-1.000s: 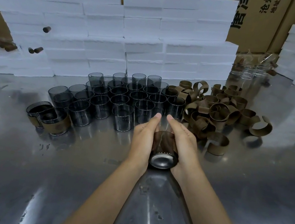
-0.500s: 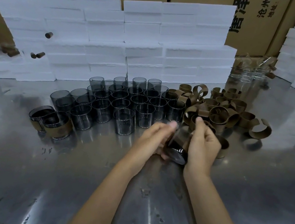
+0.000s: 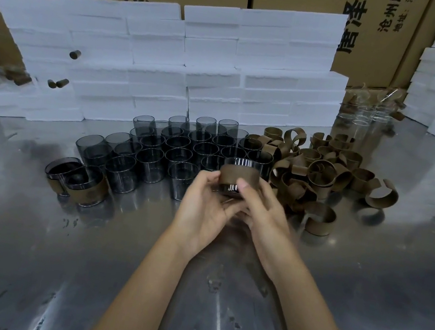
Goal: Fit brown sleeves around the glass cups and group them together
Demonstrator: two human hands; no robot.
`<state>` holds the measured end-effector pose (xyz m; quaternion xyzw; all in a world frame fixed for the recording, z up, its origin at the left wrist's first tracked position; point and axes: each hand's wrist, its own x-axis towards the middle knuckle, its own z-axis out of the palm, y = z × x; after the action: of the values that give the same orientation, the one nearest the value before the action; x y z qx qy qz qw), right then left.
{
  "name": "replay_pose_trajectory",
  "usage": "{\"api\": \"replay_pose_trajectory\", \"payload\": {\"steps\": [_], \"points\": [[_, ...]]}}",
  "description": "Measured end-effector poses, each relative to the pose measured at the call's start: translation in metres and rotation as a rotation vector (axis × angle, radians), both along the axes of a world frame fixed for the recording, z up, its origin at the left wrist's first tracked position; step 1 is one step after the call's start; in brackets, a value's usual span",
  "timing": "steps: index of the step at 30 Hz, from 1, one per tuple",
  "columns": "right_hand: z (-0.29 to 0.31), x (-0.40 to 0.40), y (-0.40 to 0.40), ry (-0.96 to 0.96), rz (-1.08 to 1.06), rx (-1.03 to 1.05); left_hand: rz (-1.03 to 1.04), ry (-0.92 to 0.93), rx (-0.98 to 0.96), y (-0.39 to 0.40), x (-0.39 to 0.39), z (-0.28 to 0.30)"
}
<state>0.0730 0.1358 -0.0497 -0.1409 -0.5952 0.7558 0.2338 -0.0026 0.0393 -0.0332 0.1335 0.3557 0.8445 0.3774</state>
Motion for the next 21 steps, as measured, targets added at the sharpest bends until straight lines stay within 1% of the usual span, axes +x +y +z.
{"api": "replay_pose_trajectory", "payload": {"steps": [3,5,6,8,9,10,11,14,17,19,21], "points": [[-0.002,0.000,-0.004,0.006,-0.044,0.195,0.042,-0.026,-0.037,-0.001,-0.002,0.000],[-0.004,0.000,-0.005,0.039,-0.086,0.267,0.065,0.035,-0.088,-0.001,-0.002,0.000],[-0.005,-0.001,-0.006,0.053,-0.116,0.302,0.080,0.129,-0.154,-0.001,-0.002,-0.001],[-0.009,-0.001,-0.007,0.070,-0.149,0.364,0.129,0.405,-0.395,-0.001,-0.001,-0.002],[-0.010,-0.002,-0.006,0.066,-0.142,0.394,0.192,0.522,-0.498,-0.002,-0.001,-0.002],[-0.011,-0.002,-0.005,0.049,-0.123,0.420,0.264,0.602,-0.548,-0.002,-0.001,-0.003],[-0.012,-0.002,-0.005,0.019,-0.099,0.440,0.322,0.648,-0.548,-0.004,-0.001,-0.002],[-0.014,0.000,-0.005,-0.090,-0.015,0.462,0.516,0.732,-0.577,-0.016,-0.004,0.004],[-0.015,-0.001,-0.005,-0.176,-0.001,0.489,0.753,0.797,-0.717,-0.041,-0.007,0.008],[-0.016,-0.002,-0.003,-0.216,-0.044,0.506,0.826,0.808,-0.830,-0.063,-0.013,0.008],[-0.016,-0.002,-0.001,-0.235,-0.077,0.495,0.838,0.804,-0.952,-0.085,-0.023,0.007]]}}
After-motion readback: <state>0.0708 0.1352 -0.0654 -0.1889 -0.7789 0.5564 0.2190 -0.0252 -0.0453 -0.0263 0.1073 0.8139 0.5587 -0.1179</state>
